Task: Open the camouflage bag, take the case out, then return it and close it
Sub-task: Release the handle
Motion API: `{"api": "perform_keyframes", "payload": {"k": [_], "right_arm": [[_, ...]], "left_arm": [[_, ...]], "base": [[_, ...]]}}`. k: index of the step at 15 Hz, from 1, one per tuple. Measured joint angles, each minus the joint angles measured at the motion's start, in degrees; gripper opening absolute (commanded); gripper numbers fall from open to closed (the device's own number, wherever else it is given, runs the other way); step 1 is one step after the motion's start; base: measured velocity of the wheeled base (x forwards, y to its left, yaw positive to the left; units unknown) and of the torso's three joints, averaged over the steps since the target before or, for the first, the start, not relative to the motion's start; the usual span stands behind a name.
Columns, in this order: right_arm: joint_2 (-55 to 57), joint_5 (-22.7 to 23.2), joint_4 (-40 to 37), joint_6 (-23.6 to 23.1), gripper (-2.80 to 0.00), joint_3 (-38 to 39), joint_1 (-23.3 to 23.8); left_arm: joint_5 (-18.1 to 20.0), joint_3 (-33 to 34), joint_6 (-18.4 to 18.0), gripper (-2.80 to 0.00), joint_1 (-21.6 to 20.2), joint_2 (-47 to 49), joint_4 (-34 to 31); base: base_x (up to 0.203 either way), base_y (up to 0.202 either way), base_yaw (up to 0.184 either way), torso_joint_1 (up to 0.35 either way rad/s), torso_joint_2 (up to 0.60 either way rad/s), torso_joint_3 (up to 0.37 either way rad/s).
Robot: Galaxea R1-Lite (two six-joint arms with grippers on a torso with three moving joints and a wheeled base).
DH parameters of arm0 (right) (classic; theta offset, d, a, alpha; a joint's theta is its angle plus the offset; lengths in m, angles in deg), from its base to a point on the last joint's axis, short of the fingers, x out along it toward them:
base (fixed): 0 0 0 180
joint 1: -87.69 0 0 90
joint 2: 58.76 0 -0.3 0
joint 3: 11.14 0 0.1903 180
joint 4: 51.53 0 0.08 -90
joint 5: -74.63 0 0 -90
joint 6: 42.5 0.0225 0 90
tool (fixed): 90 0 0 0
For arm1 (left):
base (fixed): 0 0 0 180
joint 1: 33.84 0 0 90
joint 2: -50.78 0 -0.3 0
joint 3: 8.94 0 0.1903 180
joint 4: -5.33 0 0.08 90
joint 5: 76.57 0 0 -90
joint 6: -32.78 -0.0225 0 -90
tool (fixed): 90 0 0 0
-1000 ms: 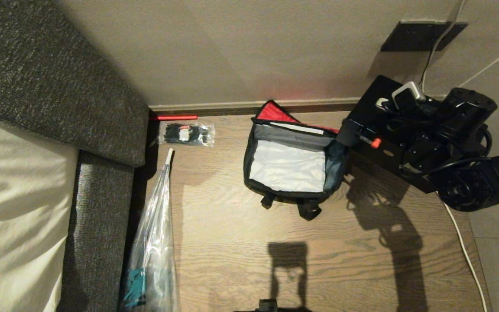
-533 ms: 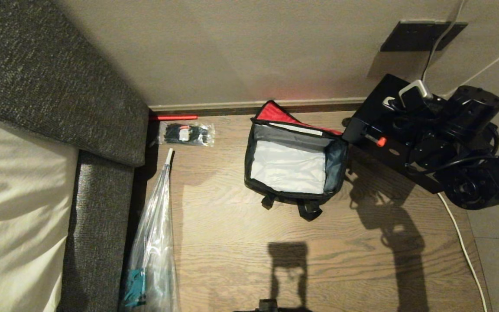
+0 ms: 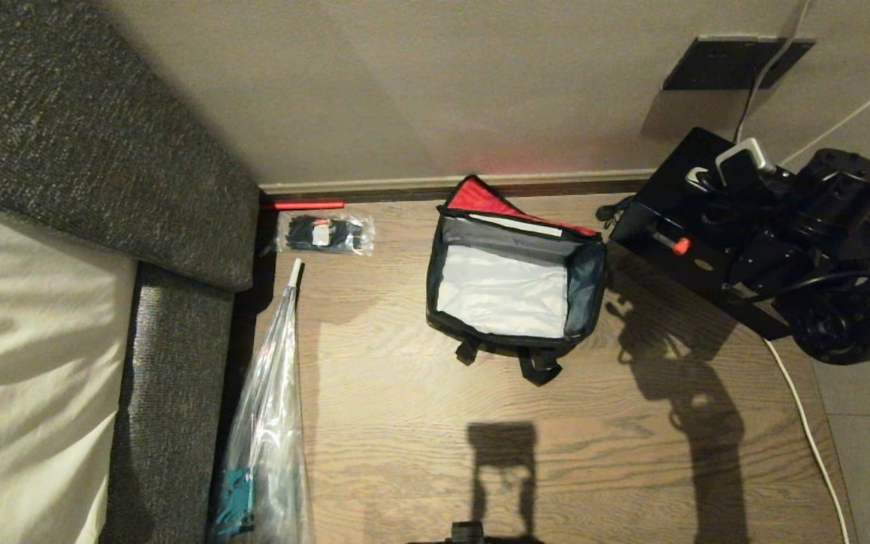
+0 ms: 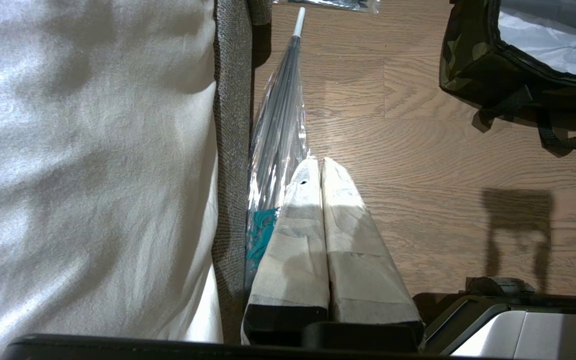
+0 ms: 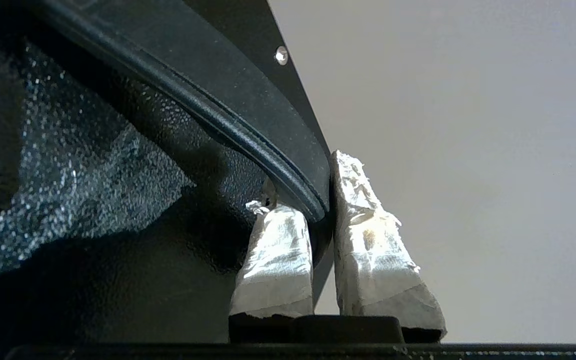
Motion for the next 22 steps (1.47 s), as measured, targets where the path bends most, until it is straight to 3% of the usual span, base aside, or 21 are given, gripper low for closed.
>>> {"api": "perform_keyframes", "payload": {"k": [7, 12, 22], "right_arm": [[2.90, 0.16, -5.82, 5.03, -2.80, -1.10, 4.06], [7.81, 0.07, -7.07, 5.82, -2.80, -4.22, 6.35], [23.86, -0.01, -13.26, 10.04, -2.80, -15.88, 7.58]], "left_arm": [[-0.02, 0.00, -0.02, -2.80, 0.00, 0.00, 0.00], [-0.02, 0.01, 0.00, -2.80, 0.00, 0.00, -0.02], [-0.02, 0.03, 0.01, -2.80, 0.02, 0.00, -0.02]], "base": [[0.000, 0.000, 0.000, 0.000, 0.00, 0.000], [0.000, 0.000, 0.000, 0.000, 0.00, 0.000], [0.000, 0.000, 0.000, 0.000, 0.00, 0.000]]}}
